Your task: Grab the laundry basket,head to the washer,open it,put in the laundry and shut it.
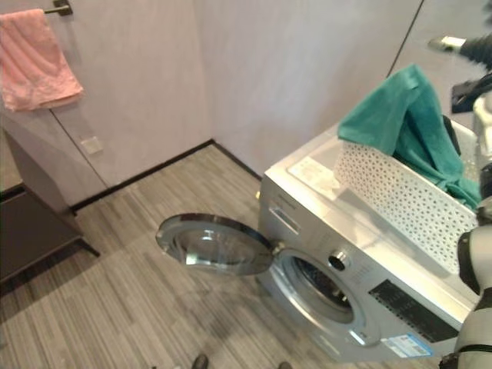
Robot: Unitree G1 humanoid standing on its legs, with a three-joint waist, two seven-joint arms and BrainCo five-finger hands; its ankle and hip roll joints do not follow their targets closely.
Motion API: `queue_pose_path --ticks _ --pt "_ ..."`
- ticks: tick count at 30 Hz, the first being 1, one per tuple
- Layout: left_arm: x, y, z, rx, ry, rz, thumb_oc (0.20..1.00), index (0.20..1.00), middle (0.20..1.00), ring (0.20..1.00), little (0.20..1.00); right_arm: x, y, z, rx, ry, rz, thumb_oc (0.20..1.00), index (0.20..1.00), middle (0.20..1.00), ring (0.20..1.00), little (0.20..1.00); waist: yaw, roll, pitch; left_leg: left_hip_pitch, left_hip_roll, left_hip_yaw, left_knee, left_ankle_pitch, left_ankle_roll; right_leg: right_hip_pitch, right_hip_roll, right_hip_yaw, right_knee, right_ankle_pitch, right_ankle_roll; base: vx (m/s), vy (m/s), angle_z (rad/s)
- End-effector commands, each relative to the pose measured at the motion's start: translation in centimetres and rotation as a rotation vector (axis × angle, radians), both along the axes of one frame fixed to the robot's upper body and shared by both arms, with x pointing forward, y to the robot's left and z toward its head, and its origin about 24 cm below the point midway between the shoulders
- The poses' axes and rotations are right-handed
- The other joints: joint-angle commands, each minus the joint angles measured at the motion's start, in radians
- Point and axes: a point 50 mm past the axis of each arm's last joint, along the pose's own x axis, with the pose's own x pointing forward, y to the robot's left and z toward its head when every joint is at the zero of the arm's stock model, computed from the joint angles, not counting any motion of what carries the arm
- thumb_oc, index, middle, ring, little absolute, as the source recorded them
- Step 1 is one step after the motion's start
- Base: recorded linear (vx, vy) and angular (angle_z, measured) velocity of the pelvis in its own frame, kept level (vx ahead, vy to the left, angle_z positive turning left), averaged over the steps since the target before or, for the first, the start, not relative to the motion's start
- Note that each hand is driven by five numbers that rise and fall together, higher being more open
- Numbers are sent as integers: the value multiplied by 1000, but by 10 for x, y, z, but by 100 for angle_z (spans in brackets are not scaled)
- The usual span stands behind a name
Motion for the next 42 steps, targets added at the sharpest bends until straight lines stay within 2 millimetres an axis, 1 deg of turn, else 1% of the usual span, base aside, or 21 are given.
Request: queue_pose_path --ticks 1,3,4,6,7,8,10,11,12,13,14,15,17,20,25,28,33,34,39,41,42 --pt "-6 21 2 49 51 5 1000 1000 1000 1000 1000 -16 -16 13 -16 -46 -43 1000 1000 1000 1000 1000 2 -88 -18 129 -19 124 4 -114 63 -6 -48 99 18 -46 32 0 0 0" --pt "-7 21 2 50 54 7 1000 1000 1000 1000 1000 -17 -17 10 -22 -36 -44 1000 1000 1000 1000 1000 -1 -89 -18 130 -20 128 4 -114 63 -7 -48 102 17 -45 32 -5 16 -9" --pt "-6 20 2 41 55 14 1000 1000 1000 1000 1000 -15 -18 -6 -50 31 -34 1000 1000 1000 1000 1000 -12 -88 -17 133 -20 136 4 -116 63 -10 -48 108 17 -42 34 -2 17 -22" --pt "-7 20 2 41 55 16 1000 1000 1000 1000 1000 -16 -19 -11 -57 44 -30 1000 1000 1000 1000 1000 -13 -90 -18 135 -20 140 4 -117 63 -11 -48 111 17 -41 34 -1 11 -20" --pt "-7 18 1 33 53 21 1000 1000 1000 1000 1000 -15 -18 -17 -63 64 -20 1000 1000 1000 1000 1000 -17 -89 -17 137 -19 143 4 -119 63 -12 -48 114 17 -40 34 1 11 -13" --pt "-6 14 1 20 48 10 1000 1000 1000 1000 1000 -13 -19 -36 -76 126 -8 1000 1000 1000 1000 1000 -23 -89 -15 140 -19 149 4 -120 64 -14 -48 118 18 -40 35 -1 13 -16" --pt "-4 11 0 7 41 3 1000 1000 1000 1000 1000 -13 -19 -52 -82 175 3 1000 1000 1000 1000 1000 -28 -89 -13 142 -19 152 4 -122 65 -16 -48 122 20 -40 35 -3 9 -17" --pt "-4 10 0 1 38 0 1000 1000 1000 1000 1000 -12 -20 -63 -78 208 8 1000 1000 1000 1000 1000 -28 -90 -12 143 -19 153 4 -122 65 -17 -48 124 21 -41 35 -2 4 -8" --pt "-4 10 0 1 38 0 1000 1000 1000 1000 1000 -13 -20 -63 -78 208 8 1000 1000 1000 1000 1000 -28 -90 -12 143 -19 153 4 -122 65 -17 -48 124 21 -41 35 -5 5 -4" --pt "-3 9 0 -1 33 0 1000 1000 1000 1000 1000 -12 -21 -69 -74 227 7 1000 1000 1000 1000 1000 -29 -90 -10 143 -19 154 4 -123 65 -18 -48 124 22 -41 35 0 0 0" --pt "0 7 0 -7 26 -5 1000 1000 1000 1000 1000 -11 -23 -84 -78 286 6 1000 1000 1000 1000 1000 -31 -89 -8 144 -19 155 4 -123 66 -18 -48 126 23 -42 34 0 0 0" --pt "0 7 0 -7 26 -5 1000 1000 1000 1000 1000 -11 -23 -84 -77 286 5 1000 1000 1000 1000 1000 -30 -89 -8 144 -19 155 4 -123 66 -18 -48 126 23 -42 34 0 0 0" --pt "1 4 0 -20 19 -15 1000 1000 1000 1000 1000 -12 -28 -107 -83 392 -2 1000 1000 1000 1000 1000 -32 -89 -2 143 -19 154 4 -121 65 -18 -48 125 25 -45 33 0 0 0" --pt "-1 3 -1 -24 29 -26 1000 1000 1000 1000 1000 -12 -32 -118 -73 443 -13 1000 1000 1000 1000 1000 -30 -89 3 140 -19 152 4 -120 64 -18 -48 122 22 -44 33 0 0 0" --pt "-7 7 -1 -18 43 -12 1000 1000 1000 1000 1000 -10 -38 -125 -56 501 -44 1000 1000 1000 1000 1000 -20 -89 10 134 -20 151 4 -115 63 -22 -46 121 17 -40 32 0 0 0" --pt "-7 13 1 -5 42 -10 1000 1000 1000 1000 1000 -12 -50 -135 -80 630 -120 1000 1000 1000 1000 1000 -9 -92 16 126 -18 148 4 -111 61 -24 -45 115 16 -42 30 3 -11 0" --pt "-4 16 2 3 34 -17 1000 1000 1000 1000 1000 -11 -55 -134 -109 703 -173 1000 1000 1000 1000 1000 -1 -93 26 120 -15 142 4 -106 58 -27 -42 113 14 -43 28 2 -7 0" --pt "-3 17 2 5 30 -20 1000 1000 1000 1000 1000 -10 -56 -137 -107 744 -191 1000 1000 1000 1000 1000 6 -97 29 116 -13 141 4 -105 58 -30 -41 113 12 -42 29 9 -33 2" --pt "1 18 3 10 18 -38 1000 1000 1000 1000 1000 -6 -55 -131 -145 789 -232 1000 1000 1000 1000 1000 20 -98 36 104 -12 134 4 -100 57 -35 -38 109 9 -42 28 2 -7 0" --pt "3 18 4 11 14 -41 1000 1000 1000 1000 1000 -2 -53 -127 -172 801 -240 1000 1000 1000 1000 1000 26 -99 39 100 -11 130 4 -97 56 -37 -37 106 9 -43 26 7 -17 1" --pt "5 18 4 13 9 -46 1000 1000 1000 1000 1000 2 -48 -123 -192 806 -237 1000 1000 1000 1000 1000 31 -100 43 93 -10 125 4 -94 56 -40 -35 104 9 -44 24 0 0 0"
